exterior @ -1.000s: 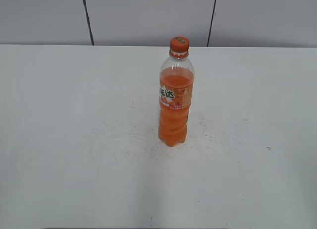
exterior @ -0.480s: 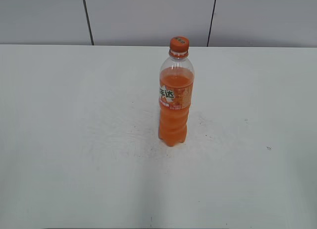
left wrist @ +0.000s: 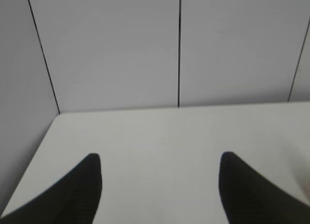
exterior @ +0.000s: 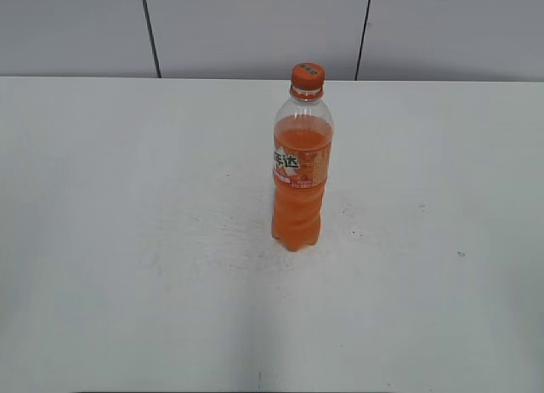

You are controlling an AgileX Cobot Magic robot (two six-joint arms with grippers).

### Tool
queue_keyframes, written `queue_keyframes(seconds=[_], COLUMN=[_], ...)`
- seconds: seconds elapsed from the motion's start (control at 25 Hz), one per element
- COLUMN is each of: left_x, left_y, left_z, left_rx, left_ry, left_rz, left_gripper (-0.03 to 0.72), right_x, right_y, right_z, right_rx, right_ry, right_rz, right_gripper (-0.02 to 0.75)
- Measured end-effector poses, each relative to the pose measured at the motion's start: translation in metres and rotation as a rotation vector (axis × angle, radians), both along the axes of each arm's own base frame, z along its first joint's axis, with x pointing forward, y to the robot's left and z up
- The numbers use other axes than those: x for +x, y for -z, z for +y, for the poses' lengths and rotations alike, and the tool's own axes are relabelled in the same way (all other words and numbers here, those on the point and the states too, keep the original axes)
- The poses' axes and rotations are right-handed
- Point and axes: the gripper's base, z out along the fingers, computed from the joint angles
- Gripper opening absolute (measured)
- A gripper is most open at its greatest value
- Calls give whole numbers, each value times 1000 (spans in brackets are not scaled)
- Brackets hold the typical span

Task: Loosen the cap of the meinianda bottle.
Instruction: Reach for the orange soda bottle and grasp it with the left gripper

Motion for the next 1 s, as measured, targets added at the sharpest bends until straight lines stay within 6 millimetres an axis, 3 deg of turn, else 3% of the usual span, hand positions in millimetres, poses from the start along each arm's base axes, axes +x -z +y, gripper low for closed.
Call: queue_keyframes(seconds=[0.2,0.36,0.48,0.6,0.76,1.0], left_x=[49,95,135,171,193,210], left_y=[-25,-29,-12,24,65,108], left_z=[-2,-11,-24,-38,-57,-82], left_rx=[7,40,88,144,130,70], left_ry=[44,109,169,240,390,647], left_rz=[-125,-178,-169,-116,-98,-43], left_gripper=[468,468,468,468,468,468], right_x=[0,0,0,0,0,0], right_y=[0,0,0,0,0,0], right_z=[0,0,0,0,0,0], right_rx=[0,0,0,0,0,0], right_ry=[0,0,0,0,0,0], right_rz=[0,0,0,0,0,0], right_gripper=[419,419,419,419,419,419])
